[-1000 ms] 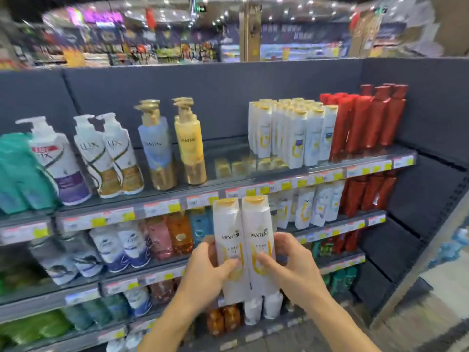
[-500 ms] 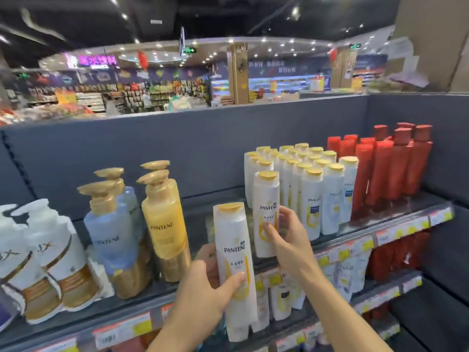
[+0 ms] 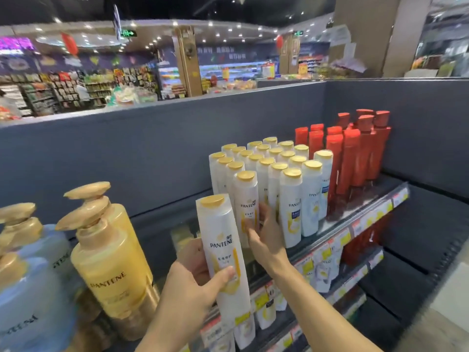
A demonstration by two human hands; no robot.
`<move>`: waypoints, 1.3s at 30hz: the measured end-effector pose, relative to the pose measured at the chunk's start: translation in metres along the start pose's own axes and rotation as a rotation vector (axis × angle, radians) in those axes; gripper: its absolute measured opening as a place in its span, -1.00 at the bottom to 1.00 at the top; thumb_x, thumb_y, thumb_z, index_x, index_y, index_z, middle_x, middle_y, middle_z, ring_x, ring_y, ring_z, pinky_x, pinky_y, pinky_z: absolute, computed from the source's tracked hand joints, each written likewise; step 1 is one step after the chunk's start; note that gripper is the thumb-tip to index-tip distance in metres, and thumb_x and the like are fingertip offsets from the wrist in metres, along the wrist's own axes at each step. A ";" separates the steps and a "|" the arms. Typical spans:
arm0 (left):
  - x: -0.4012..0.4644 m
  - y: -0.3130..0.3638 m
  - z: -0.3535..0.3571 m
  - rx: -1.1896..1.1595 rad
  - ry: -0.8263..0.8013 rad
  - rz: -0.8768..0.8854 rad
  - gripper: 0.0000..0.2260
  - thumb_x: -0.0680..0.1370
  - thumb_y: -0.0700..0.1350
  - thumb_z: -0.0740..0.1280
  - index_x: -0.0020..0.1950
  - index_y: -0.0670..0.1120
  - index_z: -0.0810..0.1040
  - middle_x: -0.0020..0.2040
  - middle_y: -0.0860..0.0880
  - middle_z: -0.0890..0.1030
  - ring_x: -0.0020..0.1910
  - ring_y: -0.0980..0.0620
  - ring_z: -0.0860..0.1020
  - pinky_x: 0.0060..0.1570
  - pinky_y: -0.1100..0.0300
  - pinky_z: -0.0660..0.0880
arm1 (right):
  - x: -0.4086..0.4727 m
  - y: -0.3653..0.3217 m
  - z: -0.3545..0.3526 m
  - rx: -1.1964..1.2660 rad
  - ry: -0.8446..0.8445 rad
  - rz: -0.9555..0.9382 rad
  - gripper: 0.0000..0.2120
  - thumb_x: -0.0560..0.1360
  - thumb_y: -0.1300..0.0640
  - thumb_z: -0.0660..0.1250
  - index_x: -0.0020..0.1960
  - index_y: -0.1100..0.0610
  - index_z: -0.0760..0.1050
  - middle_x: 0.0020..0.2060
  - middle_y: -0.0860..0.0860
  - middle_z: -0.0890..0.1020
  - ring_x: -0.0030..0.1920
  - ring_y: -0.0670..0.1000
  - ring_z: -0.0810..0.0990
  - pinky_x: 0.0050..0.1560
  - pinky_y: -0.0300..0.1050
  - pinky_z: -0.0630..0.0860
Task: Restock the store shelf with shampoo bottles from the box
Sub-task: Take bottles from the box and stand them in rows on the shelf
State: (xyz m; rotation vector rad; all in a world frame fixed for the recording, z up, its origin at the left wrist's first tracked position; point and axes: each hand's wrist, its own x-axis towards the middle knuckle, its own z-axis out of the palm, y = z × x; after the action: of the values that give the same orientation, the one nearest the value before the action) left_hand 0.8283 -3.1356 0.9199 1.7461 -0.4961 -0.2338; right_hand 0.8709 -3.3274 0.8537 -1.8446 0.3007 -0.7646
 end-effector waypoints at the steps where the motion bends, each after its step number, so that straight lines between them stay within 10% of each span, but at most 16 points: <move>1: 0.002 -0.001 0.001 -0.004 -0.018 0.003 -0.62 0.39 -0.28 0.50 0.10 0.03 0.52 -0.08 0.14 0.71 -0.09 0.14 0.68 -0.17 0.35 0.57 | 0.000 0.001 0.001 0.017 0.011 -0.011 -0.65 0.54 0.06 0.32 0.30 -0.05 0.37 0.15 -0.13 0.59 0.22 -0.14 0.54 0.24 0.01 0.53; 8: 0.012 -0.002 -0.001 0.051 -0.036 0.039 -0.63 0.40 -0.20 0.51 0.08 0.12 0.50 -0.06 0.24 0.67 -0.05 0.23 0.64 -0.19 0.38 0.56 | -0.006 0.008 0.005 -0.076 0.021 0.010 -0.66 0.39 0.09 0.51 0.10 -0.02 0.47 -0.09 -0.06 0.64 -0.01 -0.07 0.66 -0.06 -0.02 0.65; 15: 0.018 -0.001 0.001 0.071 -0.023 0.053 -0.62 0.40 -0.18 0.51 0.09 0.15 0.48 -0.06 0.23 0.67 -0.03 0.27 0.63 -0.17 0.38 0.57 | -0.014 0.014 0.009 -0.435 0.053 -0.049 -0.36 0.39 0.14 0.42 0.41 0.08 0.27 0.29 0.05 0.37 0.36 0.05 0.35 0.37 -0.03 0.40; 39: 0.021 -0.004 0.008 0.125 0.045 0.062 -0.60 0.39 -0.14 0.51 0.14 0.12 0.47 -0.01 0.19 0.64 -0.03 0.30 0.61 -0.18 0.41 0.56 | -0.019 0.030 0.006 -0.457 0.024 -0.050 -0.69 0.59 -0.07 0.19 0.19 0.14 0.43 0.04 0.03 0.59 0.07 0.03 0.57 0.06 -0.04 0.55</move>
State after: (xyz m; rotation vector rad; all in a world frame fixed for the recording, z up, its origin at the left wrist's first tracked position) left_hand 0.8450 -3.1511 0.9166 1.8502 -0.5409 -0.1210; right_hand 0.8641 -3.3251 0.8186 -2.2788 0.4765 -0.7990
